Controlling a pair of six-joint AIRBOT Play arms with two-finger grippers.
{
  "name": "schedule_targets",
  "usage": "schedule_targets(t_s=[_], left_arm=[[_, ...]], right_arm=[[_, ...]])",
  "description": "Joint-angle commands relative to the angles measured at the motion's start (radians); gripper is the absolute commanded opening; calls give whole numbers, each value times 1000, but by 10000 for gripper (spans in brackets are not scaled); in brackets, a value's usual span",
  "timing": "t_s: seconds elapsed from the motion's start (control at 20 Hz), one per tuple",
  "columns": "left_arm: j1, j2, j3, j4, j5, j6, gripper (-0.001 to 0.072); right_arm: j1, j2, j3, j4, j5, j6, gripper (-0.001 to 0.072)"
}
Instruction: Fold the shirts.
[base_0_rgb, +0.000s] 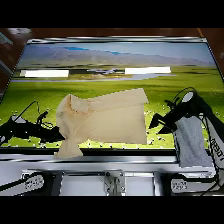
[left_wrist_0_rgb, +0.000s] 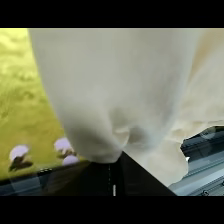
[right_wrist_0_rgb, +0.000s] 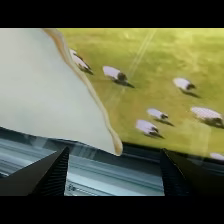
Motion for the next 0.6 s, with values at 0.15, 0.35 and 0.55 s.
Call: schedule_targets(t_s=[0.15, 0.35, 0.55], left_arm=[[0, 9, 5, -2, -32, 10, 37], [0, 9, 25, -3, -37, 10, 37], [0, 9, 73, -3, -47, 9, 37]], right_arm=[[145, 8, -143, 35, -179, 15, 677], [154, 8, -143, 65, -193, 41, 676], [190, 8, -143, 154, -245, 32, 490]])
